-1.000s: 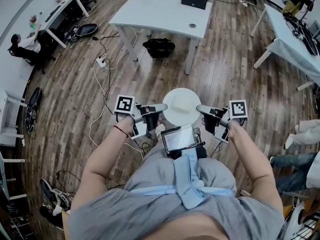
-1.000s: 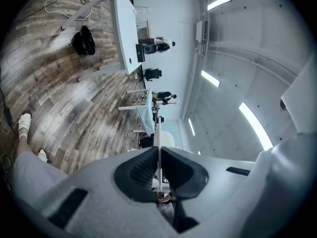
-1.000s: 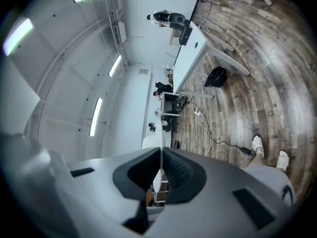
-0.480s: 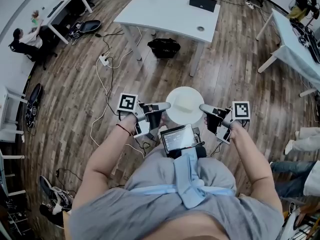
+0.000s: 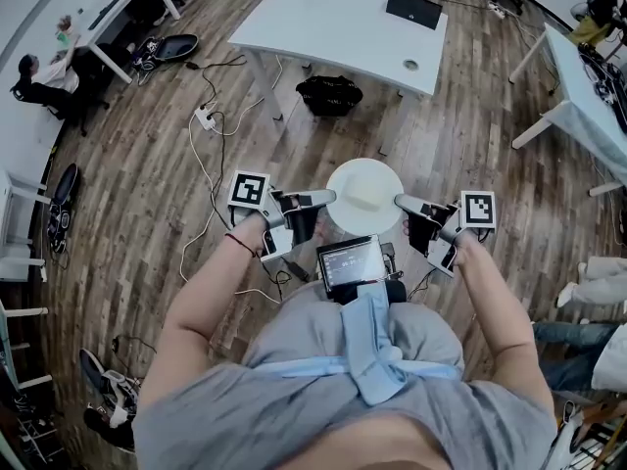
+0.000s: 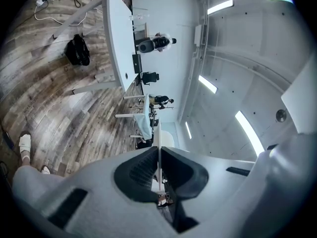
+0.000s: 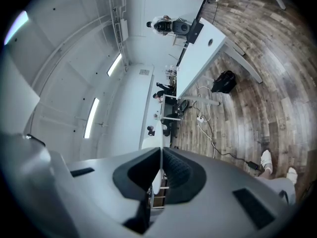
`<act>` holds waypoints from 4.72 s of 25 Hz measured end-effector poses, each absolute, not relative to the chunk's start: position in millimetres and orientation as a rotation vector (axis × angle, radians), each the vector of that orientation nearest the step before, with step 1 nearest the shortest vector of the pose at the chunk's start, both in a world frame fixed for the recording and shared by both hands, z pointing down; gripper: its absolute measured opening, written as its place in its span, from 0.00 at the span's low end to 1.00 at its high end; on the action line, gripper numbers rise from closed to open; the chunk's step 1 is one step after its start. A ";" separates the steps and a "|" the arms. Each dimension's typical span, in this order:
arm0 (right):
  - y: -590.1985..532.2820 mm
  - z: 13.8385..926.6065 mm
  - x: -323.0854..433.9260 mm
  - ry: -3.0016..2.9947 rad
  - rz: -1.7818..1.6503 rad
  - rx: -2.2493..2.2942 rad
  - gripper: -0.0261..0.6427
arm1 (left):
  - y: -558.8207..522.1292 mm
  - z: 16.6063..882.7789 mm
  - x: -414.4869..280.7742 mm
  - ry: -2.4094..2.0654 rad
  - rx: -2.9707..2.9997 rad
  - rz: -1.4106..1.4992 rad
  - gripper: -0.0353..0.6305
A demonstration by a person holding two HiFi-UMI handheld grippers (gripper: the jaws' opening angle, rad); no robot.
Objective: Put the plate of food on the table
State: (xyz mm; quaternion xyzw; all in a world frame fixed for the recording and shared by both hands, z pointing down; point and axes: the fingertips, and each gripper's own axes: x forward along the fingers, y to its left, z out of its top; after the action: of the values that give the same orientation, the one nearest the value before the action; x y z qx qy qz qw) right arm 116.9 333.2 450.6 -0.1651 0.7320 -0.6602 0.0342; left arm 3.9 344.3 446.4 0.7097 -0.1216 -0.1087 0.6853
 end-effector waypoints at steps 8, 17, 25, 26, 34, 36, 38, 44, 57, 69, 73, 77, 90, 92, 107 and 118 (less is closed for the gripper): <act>280.8 447.2 71.3 2.221 -2.024 -0.531 0.09 | 287.9 441.9 -42.2 -0.253 1.584 -0.232 0.10; 274.8 455.6 73.7 2.195 -2.012 -0.544 0.09 | 279.5 450.5 -39.3 -0.238 1.584 -0.226 0.10; 245.5 457.8 80.2 2.186 -2.018 -0.550 0.09 | 250.8 453.2 -32.7 -0.243 1.582 -0.234 0.10; 228.0 459.6 82.3 2.186 -2.027 -0.545 0.09 | 234.7 454.6 -30.7 -0.249 1.574 -0.237 0.10; 99.8 460.2 95.7 2.198 -2.071 -0.510 0.09 | 112.1 453.5 -17.5 -0.283 1.540 -0.258 0.10; 88.1 457.0 96.4 2.203 -2.069 -0.500 0.09 | 100.4 452.2 -16.4 -0.287 1.546 -0.258 0.10; 86.8 455.0 96.1 2.213 -2.055 -0.493 0.09 | 99.4 450.8 -16.5 -0.287 1.555 -0.262 0.10; 87.2 454.3 96.3 2.213 -2.046 -0.485 0.09 | 99.3 445.8 -16.8 -0.292 1.581 -0.274 0.10; -54.6 455.8 115.0 2.238 -2.064 -0.455 0.09 | -36.2 450.2 1.3 -0.331 1.556 -0.328 0.10; -74.8 478.1 109.8 2.217 -2.054 -0.503 0.09 | -58.3 472.8 -4.5 -0.309 1.568 -0.299 0.10; -112.5 484.7 92.4 2.218 -2.051 -0.545 0.09 | -96.2 480.6 -22.9 -0.305 1.544 -0.284 0.10; -144.2 485.6 71.3 2.211 -2.042 -0.577 0.09 | -129.3 482.0 -44.9 -0.302 1.545 -0.276 0.10; -213.7 492.7 35.4 2.162 -1.984 -0.640 0.09 | -205.1 487.0 -82.6 -0.279 1.563 -0.242 0.10; -219.2 497.6 35.9 2.153 -1.976 -0.652 0.09 | -211.3 492.8 -82.1 -0.285 1.570 -0.233 0.10; -287.2 515.2 38.9 2.144 -2.017 -0.653 0.09 | -276.0 511.2 -78.2 -0.311 1.540 -0.216 0.09; -303.5 546.8 42.7 2.188 -1.992 -0.692 0.09 | -291.2 549.1 -75.4 -0.367 1.540 -0.174 0.09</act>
State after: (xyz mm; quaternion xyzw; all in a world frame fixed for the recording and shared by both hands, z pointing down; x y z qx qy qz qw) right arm 42.7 -303.5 546.8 -0.2275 0.7189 -0.6548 0.0514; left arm -75.4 -291.2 549.1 0.6913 -0.1648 -0.0781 0.6991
